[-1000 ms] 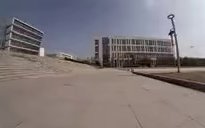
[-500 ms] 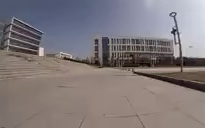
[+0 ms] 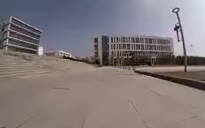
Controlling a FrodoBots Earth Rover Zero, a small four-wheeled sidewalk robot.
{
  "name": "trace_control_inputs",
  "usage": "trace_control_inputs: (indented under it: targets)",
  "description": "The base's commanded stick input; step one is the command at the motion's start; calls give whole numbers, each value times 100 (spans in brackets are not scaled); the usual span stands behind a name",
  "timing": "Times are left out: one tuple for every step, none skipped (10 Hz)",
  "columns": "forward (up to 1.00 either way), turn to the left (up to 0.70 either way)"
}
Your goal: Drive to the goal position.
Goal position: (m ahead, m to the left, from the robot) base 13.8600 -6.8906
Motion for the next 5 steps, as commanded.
trace_control_inputs:
  targets:
    - [70, -12]
    - [70, 0]
    - [70, 0]
    - [70, 0]
    - [70, 0]
